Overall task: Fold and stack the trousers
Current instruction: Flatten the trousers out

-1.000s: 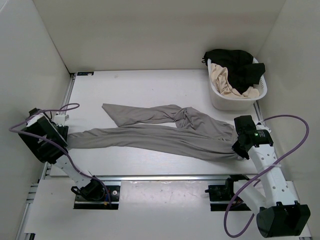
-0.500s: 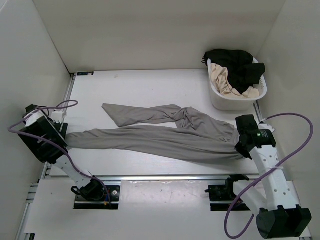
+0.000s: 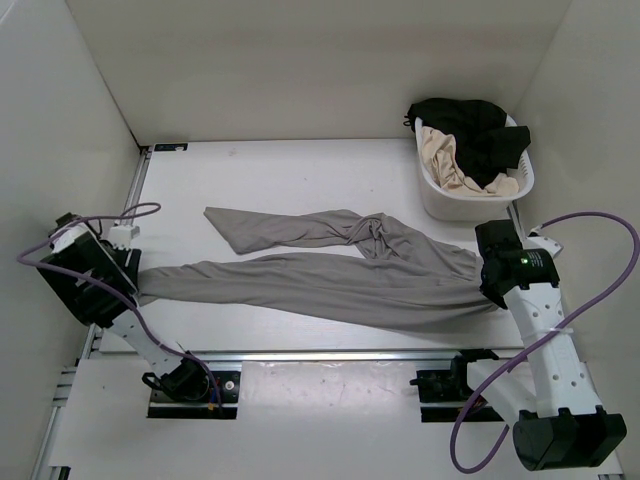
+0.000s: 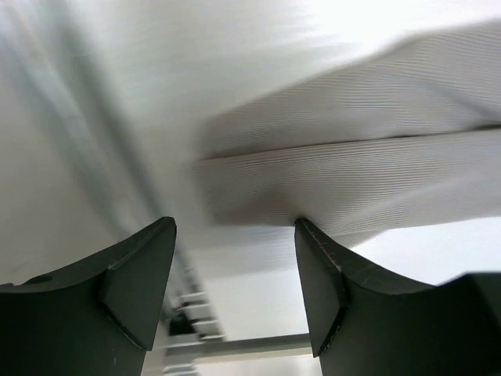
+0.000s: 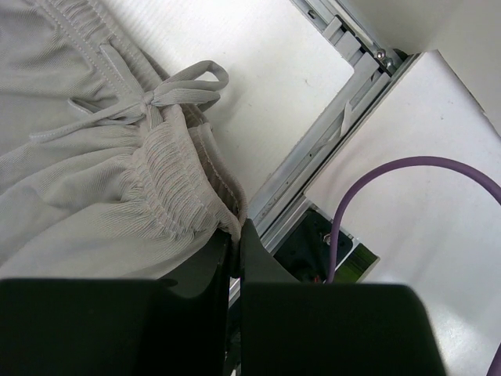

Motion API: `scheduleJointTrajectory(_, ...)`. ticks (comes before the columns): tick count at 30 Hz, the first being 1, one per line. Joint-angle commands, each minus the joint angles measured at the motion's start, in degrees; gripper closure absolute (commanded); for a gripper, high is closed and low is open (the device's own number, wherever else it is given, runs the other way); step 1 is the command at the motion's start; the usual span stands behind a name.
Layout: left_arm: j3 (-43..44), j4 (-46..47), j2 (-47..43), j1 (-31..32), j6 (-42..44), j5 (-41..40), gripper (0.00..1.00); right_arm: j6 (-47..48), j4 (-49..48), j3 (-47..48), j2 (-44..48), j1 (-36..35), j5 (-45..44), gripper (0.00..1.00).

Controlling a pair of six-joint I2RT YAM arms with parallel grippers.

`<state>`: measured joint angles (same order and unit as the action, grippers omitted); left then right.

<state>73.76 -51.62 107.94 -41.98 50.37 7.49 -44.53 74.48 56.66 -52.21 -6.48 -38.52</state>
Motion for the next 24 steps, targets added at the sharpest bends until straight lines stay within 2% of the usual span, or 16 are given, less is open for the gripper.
scheduleJointTrajectory(1, -3.2, -2.4, -2.0, 2.9, 1.1, 5.0, 0.27, 0.6, -0.1, 1.3, 0.3, 0.2, -2.0, 1.0)
scheduleJointTrajectory(4, -5.9, -2.4, -2.0, 4.5, 1.1, 5.6, 0.27, 0.6, -0.1, 1.3, 0.3, 0.2, -2.0, 1.0)
scheduleJointTrajectory(7, -6.8, 0.5, 0.2, 5.1, -1.4, 1.7, 0.35, 0.6, -0.1, 1.9, 0.9, 0.2, -2.0, 1.0)
scheduleJointTrajectory(8, -6.8, 1.2, 0.3, 5.1, -2.0, 0.9, 0.41, 0.6, 0.5, 2.4, 0.9, 0.2, -2.0, 1.0)
scheduleJointTrajectory(9, -6.8, 1.3, 0.8, 5.1, -2.0, 0.9, 0.58, 0.6, 0.5, 3.0, 1.4, 0.2, -2.0, 1.0)
scheduleJointTrajectory(11, -6.3, 1.3, 0.8, 5.1, -2.0, 0.9, 0.79, 0.6, 1.1, 3.0, 1.4, 0.2, -2.0, 1.0)
scheduleJointTrajectory(12, -5.6, 1.3, 0.2, 5.1, -2.0, 0.9, 0.86, 0.6, 1.7, 3.5, 2.0, 0.2, -2.7, 1.0)
scheduleJointTrajectory(17, 0.6, -0.5, -0.9, 5.1, -3.9, 0.2, 0.86, 0.1, 1.3, 3.5, 2.5, 0.2, -2.2, 1.0)
scheduleJointTrajectory(20, 13.9, -4.1, 1.0, 5.1, -5.6, 3.2, 0.86, 2.6, -4.2, 4.5, -0.1, 0.2, -0.5, 1.0)
scheduleJointTrajectory(21, 19.2, -8.2, 2.6, 5.6, -7.6, 5.4, 0.86, 3.7, -6.3, 8.2, -4.0, 0.7, 0.9, 1.0)
scheduleJointTrajectory(22, 32.1, -11.0, 4.6, 6.2, -8.7, 6.3, 0.86, 6.4, -9.7, 11.4, -6.7, 1.2, 1.9, 1.0)
scheduleJointTrajectory(23, 39.7, -14.3, 9.6, 6.9, -9.6, 7.0, 0.86, 7.8, -10.7, 15.5, -9.7, 2.3, 2.9, 1.0)
scheduleJointTrajectory(24, 55.2, -17.6, 12.4, 8.6, -10.3, 7.5, 0.86, 9.0, -11.4, 20.4, -16.1, 3.0, 4.2, 1.0)
